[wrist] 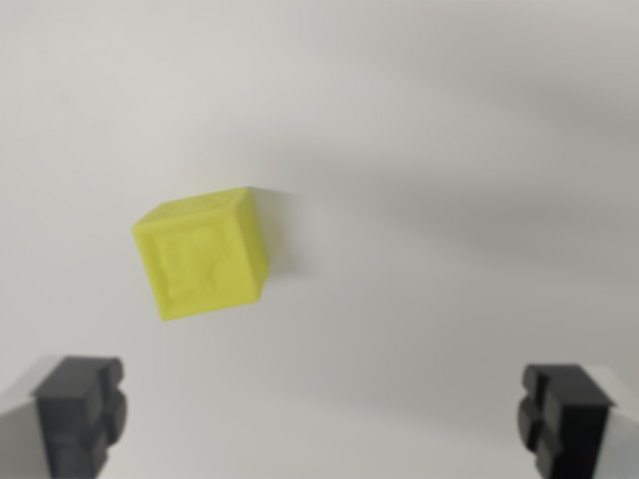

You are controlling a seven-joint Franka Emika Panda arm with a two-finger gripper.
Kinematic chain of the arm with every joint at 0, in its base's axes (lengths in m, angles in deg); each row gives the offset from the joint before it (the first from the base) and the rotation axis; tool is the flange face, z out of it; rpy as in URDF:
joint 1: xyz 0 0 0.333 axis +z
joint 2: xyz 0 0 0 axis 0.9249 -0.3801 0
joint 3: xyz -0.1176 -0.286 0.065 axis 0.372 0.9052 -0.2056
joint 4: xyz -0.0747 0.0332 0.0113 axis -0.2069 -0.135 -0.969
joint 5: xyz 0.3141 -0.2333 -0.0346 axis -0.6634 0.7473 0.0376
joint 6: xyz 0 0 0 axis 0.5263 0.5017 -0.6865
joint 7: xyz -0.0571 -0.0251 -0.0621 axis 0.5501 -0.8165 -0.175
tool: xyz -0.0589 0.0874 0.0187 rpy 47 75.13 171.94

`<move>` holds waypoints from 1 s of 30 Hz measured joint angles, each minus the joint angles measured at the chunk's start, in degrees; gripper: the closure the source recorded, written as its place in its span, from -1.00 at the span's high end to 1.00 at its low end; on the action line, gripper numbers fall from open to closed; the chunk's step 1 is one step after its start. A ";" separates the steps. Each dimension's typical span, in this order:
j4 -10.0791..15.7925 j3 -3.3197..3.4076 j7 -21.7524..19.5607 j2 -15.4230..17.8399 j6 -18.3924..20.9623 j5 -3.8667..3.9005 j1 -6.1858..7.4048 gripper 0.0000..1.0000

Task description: Pick yellow cube

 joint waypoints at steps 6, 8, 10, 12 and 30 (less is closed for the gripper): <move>1.21 0.00 0.87 -1.01 -2.18 -0.06 0.64 1.00; 1.59 0.00 1.15 -1.39 -2.90 -0.09 0.85 1.00; 1.96 0.00 1.44 -1.77 -3.63 -0.11 1.06 1.00; 2.32 0.00 1.73 -2.16 -4.36 -0.13 1.29 1.00; 4.90 -0.01 4.29 -6.27 -10.85 -0.37 3.29 1.00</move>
